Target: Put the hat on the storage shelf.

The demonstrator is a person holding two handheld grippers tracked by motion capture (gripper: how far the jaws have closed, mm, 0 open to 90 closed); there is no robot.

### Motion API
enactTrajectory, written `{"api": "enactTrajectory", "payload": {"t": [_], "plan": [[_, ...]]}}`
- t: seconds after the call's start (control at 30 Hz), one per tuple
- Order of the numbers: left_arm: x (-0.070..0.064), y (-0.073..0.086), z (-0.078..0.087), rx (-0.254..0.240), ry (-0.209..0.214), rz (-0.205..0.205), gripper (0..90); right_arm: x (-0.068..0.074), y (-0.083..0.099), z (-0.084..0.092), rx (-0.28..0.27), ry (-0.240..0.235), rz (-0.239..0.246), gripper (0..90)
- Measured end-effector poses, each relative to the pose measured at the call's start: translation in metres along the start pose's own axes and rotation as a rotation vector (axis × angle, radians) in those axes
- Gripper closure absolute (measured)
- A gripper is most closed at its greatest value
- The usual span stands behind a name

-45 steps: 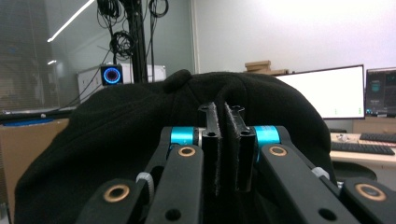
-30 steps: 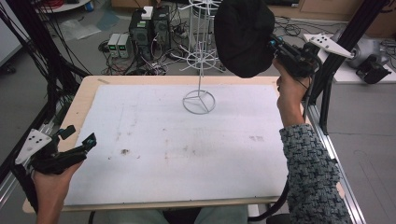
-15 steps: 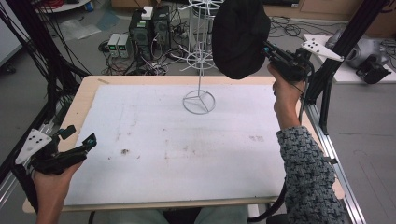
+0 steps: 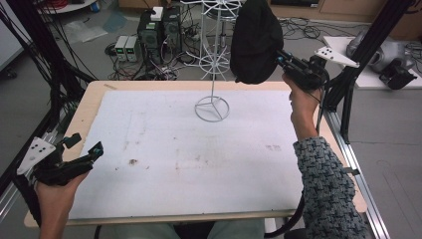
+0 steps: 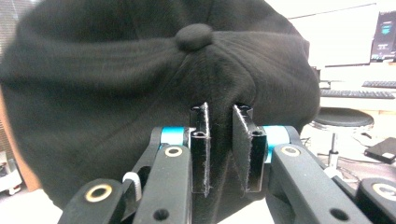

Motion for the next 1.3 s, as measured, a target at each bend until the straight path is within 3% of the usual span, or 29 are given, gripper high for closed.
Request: {"api": "enactTrajectory", "payload": {"t": [0.43, 0.6, 0.77, 1.3], "plan": [[0.000, -0.002, -0.003, -0.005, 0.007, 0.002, 20.7, -0.002, 0.007, 0.001, 0.031, 0.017, 0.001, 73.7], [-0.001, -0.003, -0.006, -0.006, 0.015, -0.001, 20.7, -0.001, 0.007, 0.005, 0.037, 0.027, 0.025, 69.1], [-0.002, -0.004, -0.008, -0.009, 0.020, -0.002, 20.7, -0.002, 0.007, 0.013, 0.015, 0.041, 0.026, 64.4], [-0.007, -0.005, -0.018, -0.007, 0.042, -0.005, 20.7, -0.010, 0.022, 0.039, 0.027, 0.075, 0.042, 56.5]]}}
Point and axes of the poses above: each handheld gripper's, and its own axes: z roughly backward along the jaws, y roughly out of its underside, x roughly to its left, the point moved 6 cm from there along -z, roughly forward along the jaws, and after that the axes turned 8 degrees about -z, right-handed, at the moved point
